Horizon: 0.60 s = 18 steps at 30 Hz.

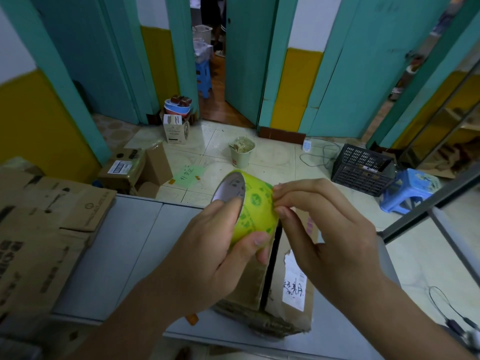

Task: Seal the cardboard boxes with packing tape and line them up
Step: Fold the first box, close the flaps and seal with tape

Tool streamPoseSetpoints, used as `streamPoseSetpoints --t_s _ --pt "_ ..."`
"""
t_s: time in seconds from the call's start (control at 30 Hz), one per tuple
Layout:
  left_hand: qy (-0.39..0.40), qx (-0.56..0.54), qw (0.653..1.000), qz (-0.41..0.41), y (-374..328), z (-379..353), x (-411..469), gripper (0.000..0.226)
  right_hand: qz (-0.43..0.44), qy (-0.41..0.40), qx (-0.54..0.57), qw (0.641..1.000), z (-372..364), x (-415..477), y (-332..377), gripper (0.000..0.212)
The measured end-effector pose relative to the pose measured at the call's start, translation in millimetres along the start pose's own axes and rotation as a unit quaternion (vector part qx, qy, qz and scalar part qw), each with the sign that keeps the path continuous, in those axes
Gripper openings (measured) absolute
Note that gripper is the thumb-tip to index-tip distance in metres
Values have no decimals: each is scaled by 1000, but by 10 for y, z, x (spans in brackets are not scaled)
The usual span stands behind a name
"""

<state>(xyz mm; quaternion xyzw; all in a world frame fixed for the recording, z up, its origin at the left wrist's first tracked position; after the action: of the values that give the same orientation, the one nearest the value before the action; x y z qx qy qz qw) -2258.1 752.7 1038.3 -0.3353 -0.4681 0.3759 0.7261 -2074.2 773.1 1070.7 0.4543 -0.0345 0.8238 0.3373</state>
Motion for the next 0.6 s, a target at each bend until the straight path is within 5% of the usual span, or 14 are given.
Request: streamPoseSetpoints --t_s 0.6 --pt "-4 -23 1000 -3 -39 -54 -41 35 -16 -41 29 999 -50 -114 -11 11"
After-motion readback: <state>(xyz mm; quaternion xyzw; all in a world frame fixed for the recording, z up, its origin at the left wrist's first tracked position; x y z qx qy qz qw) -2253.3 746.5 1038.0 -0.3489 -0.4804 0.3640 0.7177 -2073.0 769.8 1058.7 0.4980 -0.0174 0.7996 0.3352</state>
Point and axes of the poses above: each hand's wrist, its own x-axis towards the middle knuckle, its own z-axis out of the back of the hand, y = z × x, the point moved 3 cm from there along x, towards the middle knuckle, and after that the axes turned 8 degrees about -x, right-handed, at the moved point
